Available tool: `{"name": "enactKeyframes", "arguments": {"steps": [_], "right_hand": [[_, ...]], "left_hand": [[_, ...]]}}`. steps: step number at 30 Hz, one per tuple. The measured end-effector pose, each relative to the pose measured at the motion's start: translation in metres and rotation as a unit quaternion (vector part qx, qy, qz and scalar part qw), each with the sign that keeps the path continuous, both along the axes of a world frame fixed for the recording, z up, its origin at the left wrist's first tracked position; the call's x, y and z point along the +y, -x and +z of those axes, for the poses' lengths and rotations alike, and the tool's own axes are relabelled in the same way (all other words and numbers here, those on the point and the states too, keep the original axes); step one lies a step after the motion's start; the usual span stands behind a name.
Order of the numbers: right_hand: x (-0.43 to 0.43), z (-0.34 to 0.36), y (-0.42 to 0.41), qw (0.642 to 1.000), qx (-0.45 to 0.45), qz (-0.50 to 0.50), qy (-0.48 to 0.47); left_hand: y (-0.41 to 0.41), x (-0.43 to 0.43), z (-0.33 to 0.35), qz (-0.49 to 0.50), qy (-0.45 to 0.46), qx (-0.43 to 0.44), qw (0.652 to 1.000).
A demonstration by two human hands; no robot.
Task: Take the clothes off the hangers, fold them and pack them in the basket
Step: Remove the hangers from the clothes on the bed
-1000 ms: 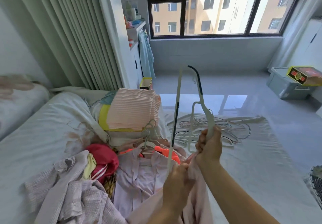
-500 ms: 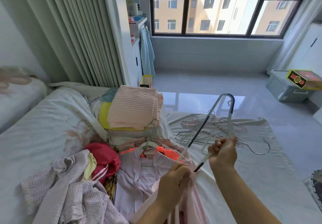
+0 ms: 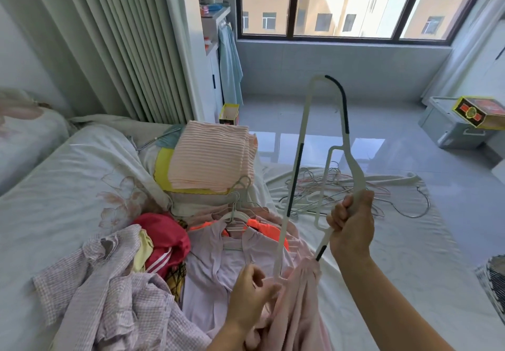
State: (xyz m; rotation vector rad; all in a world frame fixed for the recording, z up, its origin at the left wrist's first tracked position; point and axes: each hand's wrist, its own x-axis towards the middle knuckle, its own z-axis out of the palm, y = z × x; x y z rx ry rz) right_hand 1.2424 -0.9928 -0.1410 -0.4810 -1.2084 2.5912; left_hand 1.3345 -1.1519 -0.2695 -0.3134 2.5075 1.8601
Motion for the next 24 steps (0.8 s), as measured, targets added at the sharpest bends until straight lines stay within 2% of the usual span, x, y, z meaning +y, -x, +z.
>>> {"name": "enactKeyframes", "arguments": {"steps": [2, 4, 6, 9, 11, 14, 18, 22, 24], "right_hand": [[0.001, 0.003, 0.000, 0.999, -0.010, 0.000, 0.041], [0.000, 0.004, -0.001, 0.997, -0.009, -0.005, 0.076], [0.001, 0.005, 0.000, 0.998, 0.001, -0.015, 0.067], [0.013, 0.006, 0.003, 1.000, 0.022, -0.020, 0.001], [0.022, 0.001, 0.005, 0.996, 0.029, -0.022, -0.084], [0.023, -0.014, 0.001, 0.986, 0.016, -0.007, -0.167], [0.025, -0.037, 0.000, 0.979, -0.026, 0.008, -0.203], [0.043, -0.062, 0.006, 0.944, -0.088, 0.058, -0.313], [0.050, -0.075, 0.008, 0.927, -0.123, 0.073, -0.346]], "left_hand": [[-0.003, -0.001, -0.004, -0.081, -0.001, -0.071, 0.994], [-0.004, 0.007, -0.005, -0.157, -0.019, -0.097, 0.983], [-0.004, 0.016, -0.002, -0.174, -0.052, -0.117, 0.976], [-0.003, 0.016, 0.007, -0.127, -0.178, -0.149, 0.964], [-0.001, 0.008, 0.018, -0.110, -0.252, -0.138, 0.952], [0.002, -0.006, 0.046, -0.108, -0.317, -0.121, 0.934], [0.004, -0.038, 0.077, -0.051, -0.323, -0.077, 0.942], [-0.018, -0.098, 0.106, 0.036, -0.257, -0.026, 0.965], [-0.038, -0.127, 0.123, 0.071, -0.237, -0.027, 0.968]]}}
